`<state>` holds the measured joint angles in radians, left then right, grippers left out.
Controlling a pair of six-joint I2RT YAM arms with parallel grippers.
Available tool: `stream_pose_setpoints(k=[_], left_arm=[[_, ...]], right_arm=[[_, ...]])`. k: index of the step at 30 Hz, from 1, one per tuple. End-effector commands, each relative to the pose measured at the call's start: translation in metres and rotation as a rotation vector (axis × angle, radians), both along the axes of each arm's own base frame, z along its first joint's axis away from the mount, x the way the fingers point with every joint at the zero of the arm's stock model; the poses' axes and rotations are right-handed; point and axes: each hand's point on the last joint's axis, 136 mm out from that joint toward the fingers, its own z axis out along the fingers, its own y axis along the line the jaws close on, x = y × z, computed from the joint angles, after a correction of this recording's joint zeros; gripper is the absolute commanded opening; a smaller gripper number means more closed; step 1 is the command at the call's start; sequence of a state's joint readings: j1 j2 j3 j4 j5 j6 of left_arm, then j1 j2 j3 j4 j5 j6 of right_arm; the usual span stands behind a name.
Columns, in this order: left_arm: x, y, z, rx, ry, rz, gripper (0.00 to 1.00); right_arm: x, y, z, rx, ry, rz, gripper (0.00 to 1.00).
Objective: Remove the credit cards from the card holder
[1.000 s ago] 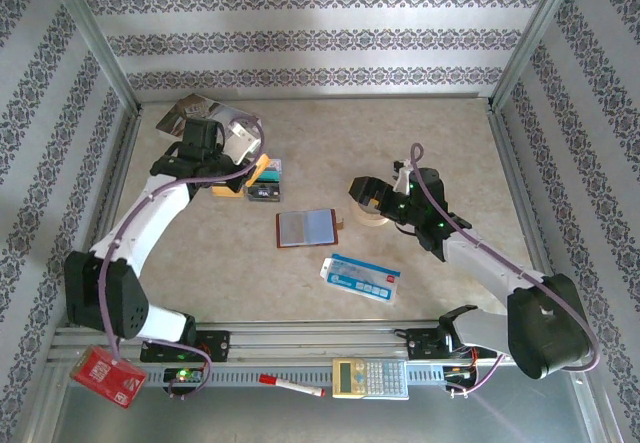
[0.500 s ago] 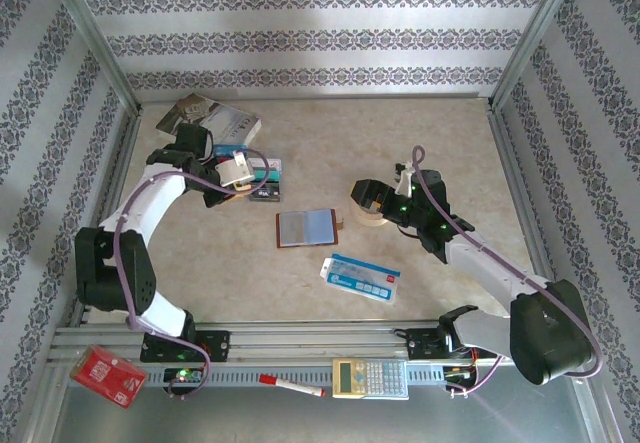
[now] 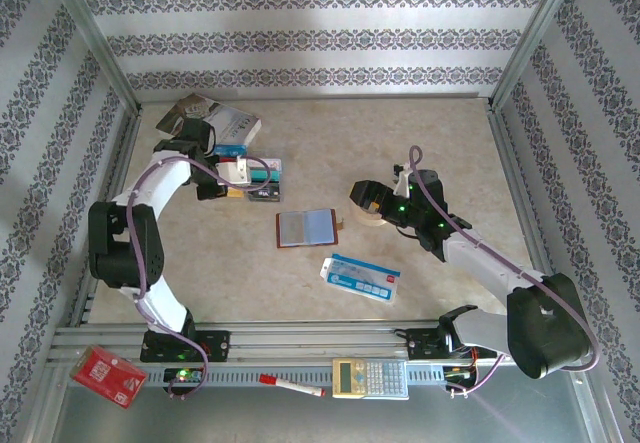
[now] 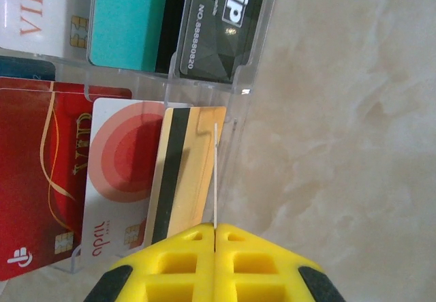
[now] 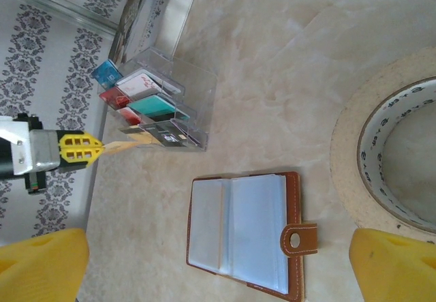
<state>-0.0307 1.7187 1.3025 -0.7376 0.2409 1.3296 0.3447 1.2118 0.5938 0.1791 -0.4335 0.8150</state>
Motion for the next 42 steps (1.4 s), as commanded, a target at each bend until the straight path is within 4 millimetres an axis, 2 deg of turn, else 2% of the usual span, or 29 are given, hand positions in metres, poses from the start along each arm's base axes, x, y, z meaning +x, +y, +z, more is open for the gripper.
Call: stream_pose_setpoints(k=[1,7,12,21,32,36,42], left_arm=[[0.007,0.005,0.006,0.022,-0.017,-0.057,0.0],[0.014,0.001,0.011,-0.006,-0.014,-0.078,0.0],[0.017,-0.006,0.007,-0.046,0.014,-0.081,0.0],[0.013,-0.003,-0.004,-0.032,0.045,-0.088,0.0],[-0.002,-0.018,-0.003,-0.128,0.158,-0.076,0.0],[-0.003,-0.018,-0.005,-0.119,0.159,-0.078,0.0],[0.007,-0.009,-0.001,-0.064,0.08,-0.075,0.0]], right_arm=[[0.005,0.004,0.012,0.008,-0.017,-0.006,0.98],[0.003,0.006,0.014,0.01,-0.019,-0.005,0.98],[0.001,0.006,0.014,0.007,-0.023,-0.012,0.98],[-0.002,0.009,0.016,0.009,-0.024,-0.003,0.98],[-0.003,0.007,0.018,0.002,-0.034,-0.011,0.98],[-0.002,0.007,0.018,0.0,-0.035,-0.011,0.98],[-0.002,0.008,0.016,-0.002,-0.03,-0.011,0.98]])
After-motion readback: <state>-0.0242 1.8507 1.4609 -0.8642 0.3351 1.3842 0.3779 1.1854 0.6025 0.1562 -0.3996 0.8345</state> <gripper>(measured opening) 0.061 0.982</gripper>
